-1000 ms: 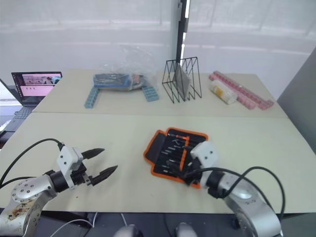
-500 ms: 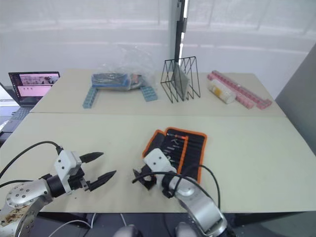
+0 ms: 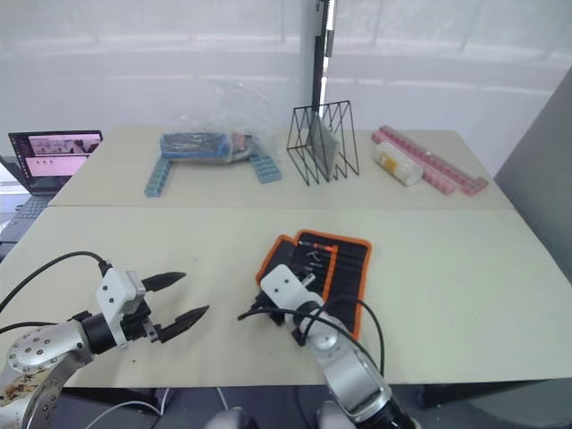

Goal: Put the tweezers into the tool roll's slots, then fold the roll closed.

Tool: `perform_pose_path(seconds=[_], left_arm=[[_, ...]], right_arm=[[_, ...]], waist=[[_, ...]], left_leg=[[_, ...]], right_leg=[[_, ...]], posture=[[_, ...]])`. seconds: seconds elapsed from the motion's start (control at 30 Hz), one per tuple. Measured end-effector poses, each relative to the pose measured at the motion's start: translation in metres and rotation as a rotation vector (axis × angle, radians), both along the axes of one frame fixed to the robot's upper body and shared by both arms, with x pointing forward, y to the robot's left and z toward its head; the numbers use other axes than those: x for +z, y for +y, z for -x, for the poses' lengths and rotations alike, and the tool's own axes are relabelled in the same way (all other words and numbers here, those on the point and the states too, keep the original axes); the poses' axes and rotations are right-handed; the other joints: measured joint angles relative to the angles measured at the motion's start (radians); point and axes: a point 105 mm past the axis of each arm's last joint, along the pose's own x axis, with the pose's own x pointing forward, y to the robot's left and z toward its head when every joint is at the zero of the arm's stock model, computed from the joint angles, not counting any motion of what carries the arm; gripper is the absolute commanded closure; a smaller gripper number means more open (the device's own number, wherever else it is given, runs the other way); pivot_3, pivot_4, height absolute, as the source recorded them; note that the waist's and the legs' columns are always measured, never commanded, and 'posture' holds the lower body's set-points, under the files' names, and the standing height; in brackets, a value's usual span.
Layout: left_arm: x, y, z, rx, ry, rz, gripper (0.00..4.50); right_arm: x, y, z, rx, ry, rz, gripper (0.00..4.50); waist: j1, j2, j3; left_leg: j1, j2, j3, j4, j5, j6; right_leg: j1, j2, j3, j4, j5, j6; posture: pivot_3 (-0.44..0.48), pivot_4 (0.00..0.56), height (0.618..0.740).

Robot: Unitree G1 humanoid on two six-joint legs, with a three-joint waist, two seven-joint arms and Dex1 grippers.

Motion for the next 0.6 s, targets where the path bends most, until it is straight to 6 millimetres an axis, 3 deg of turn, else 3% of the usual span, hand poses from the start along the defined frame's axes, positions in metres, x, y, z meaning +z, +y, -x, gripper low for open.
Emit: perform_pose_path(seconds=[0.3,0.6], left_arm=[[0.002,-0.001,0.001,0.000,-0.010,-0.006,0.00],[0.008,0.001,-0.010,0.014,-0.034,-0.002,0.00]], right_arm=[[-0.003,-0.001,0.003,0.000,0.024,-0.012,4.32],[-0.002,-0.001,-0.002,0.007,0.053,-0.037,4.45]], waist=[[0.001,0.000,0.000],[-0.001,0.000,0.000]], left_leg=[[-0.001,0.000,0.000,-0.001,0.000,-0.001],[-0.002,0.000,0.001,-0.002,0.001,-0.001]], right_leg=[[-0.001,0.000,0.000,0.000,0.000,0.000],[-0.003,0.000,0.000,0.000,0.000,0.000]], posture=[[0.000,0.150,0.725],[0.000,0.150,0.725]])
